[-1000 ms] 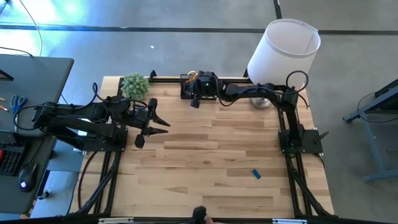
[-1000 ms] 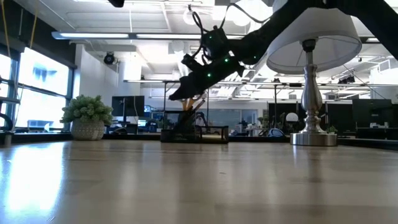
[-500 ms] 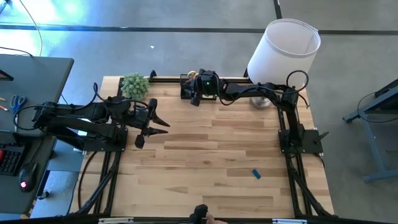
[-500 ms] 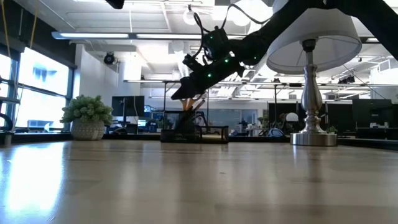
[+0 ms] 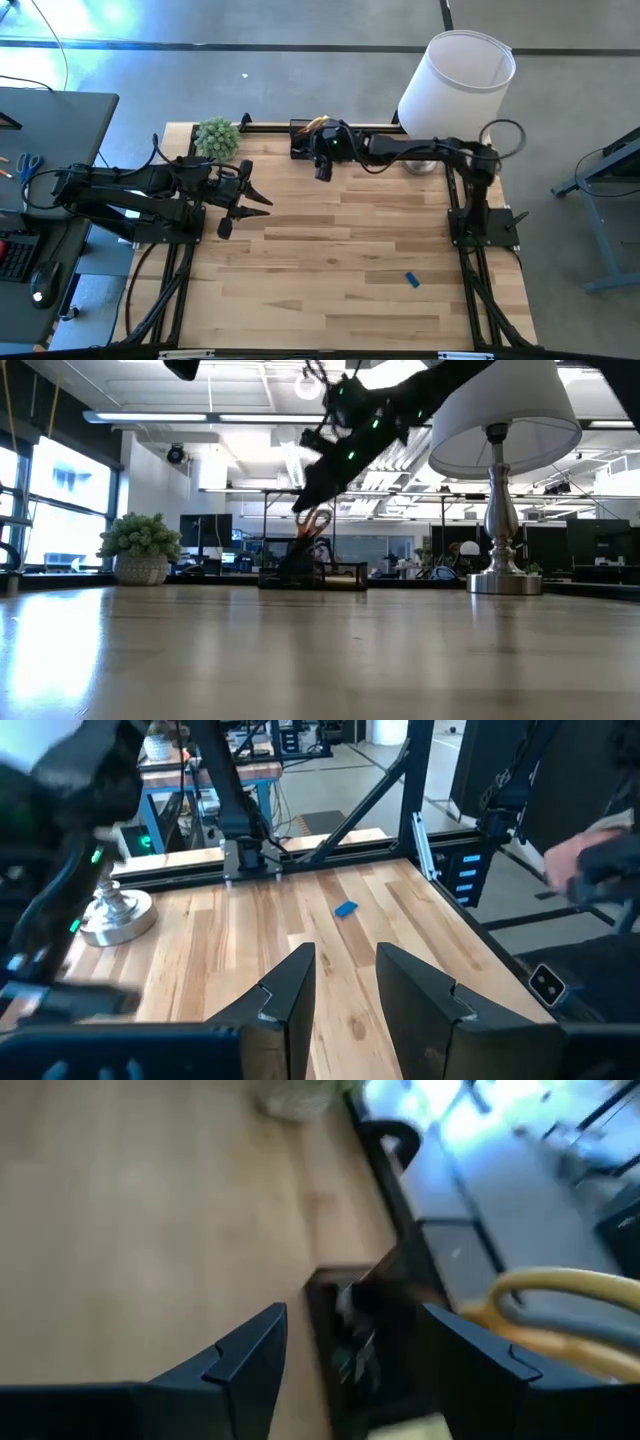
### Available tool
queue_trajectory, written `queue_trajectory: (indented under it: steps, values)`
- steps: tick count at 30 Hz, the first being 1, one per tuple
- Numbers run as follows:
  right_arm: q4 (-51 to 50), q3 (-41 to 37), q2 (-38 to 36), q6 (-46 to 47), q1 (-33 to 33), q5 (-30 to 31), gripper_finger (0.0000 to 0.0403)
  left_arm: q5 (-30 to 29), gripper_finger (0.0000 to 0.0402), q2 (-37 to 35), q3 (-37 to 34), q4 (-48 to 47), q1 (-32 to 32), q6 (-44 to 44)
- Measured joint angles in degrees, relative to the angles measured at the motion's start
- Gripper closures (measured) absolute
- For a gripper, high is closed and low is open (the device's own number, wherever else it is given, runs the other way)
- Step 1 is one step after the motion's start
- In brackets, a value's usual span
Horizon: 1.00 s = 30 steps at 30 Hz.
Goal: Pick and place office supplies into organizer
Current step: Put the eraser into the bottom left slot of the desk organizer
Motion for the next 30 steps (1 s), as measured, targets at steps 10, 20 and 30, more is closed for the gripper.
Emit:
queue_trajectory:
  steps: [10,20,30]
  values:
    - [-19.68,0.00,-13.48,10.47,10.51,4.44,0.0210,-2.67,0.0305,0.00,0.00,-0.30,0.00,-1.21]
    - [-42.77,-0.02,-20.10,31.65,24.43,10.30,0.0236,-2.99,0.0305,0.00,0.00,-0.28,0.02,-2.00]
    - [-59.99,-0.07,-20.16,59.93,37.66,10.31,0.0254,-2.98,0.0305,0.00,0.00,-0.28,0.00,-2.12]
